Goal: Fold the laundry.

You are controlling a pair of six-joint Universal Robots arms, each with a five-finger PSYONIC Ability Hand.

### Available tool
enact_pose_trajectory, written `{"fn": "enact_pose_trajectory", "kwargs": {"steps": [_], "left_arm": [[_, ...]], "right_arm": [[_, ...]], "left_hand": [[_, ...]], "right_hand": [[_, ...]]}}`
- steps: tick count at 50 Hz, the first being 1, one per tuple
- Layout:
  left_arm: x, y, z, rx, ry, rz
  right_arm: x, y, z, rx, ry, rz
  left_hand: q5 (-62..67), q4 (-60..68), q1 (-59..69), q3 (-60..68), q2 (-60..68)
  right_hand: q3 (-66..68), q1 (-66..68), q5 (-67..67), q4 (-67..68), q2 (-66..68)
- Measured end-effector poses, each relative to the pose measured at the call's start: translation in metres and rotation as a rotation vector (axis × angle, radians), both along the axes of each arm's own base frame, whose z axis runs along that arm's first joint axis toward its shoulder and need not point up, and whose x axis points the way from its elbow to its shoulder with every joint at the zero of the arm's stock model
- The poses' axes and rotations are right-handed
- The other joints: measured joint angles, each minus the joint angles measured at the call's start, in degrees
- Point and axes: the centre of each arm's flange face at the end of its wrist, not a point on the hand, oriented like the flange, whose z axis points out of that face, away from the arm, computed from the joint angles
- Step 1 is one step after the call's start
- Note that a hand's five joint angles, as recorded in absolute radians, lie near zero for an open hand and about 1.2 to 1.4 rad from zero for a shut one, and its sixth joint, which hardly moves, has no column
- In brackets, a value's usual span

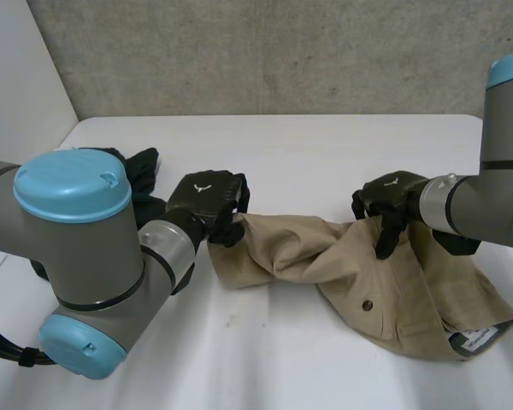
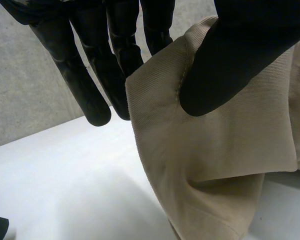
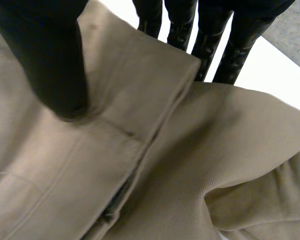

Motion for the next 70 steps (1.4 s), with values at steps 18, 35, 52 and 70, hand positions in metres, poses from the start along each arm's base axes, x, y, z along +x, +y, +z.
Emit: {"fn": "enact_pose_trajectory", "kwargs": {"steps": [18,35,52,70], "left_arm": [[0.036,0.005,0.126,-0.343,0.129,0.084],[0.079,0.068,0.23,-0.596,0.292,0.106],[0.051,0.022,0.17,-0.41,0.146,0.103],[-0.015,-0.092,0.106,-0.376,0.059,0.133]], "right_arm": [[-0.032,0.035,0.18,-0.613,-0.228,-0.077],[-0.063,0.1,0.246,-0.814,-0.287,-0.122],[-0.051,0.062,0.179,-0.522,-0.213,-0.084],[-0.004,-0.045,0.113,-0.601,-0.217,-0.176]], "left_hand": [[0.0,0.0,0.0,0.2,0.1],[0.0,0.1,0.0,0.3,0.2],[0.0,0.1,0.0,0.3,0.2],[0.0,0.1,0.0,0.3,0.2]], "right_hand": [[24.4,17.9,23.9,25.3,22.9],[24.4,17.9,24.3,25.4,22.9],[24.4,17.9,24.3,25.4,22.9],[24.9,17.9,24.3,25.4,22.9]]}}
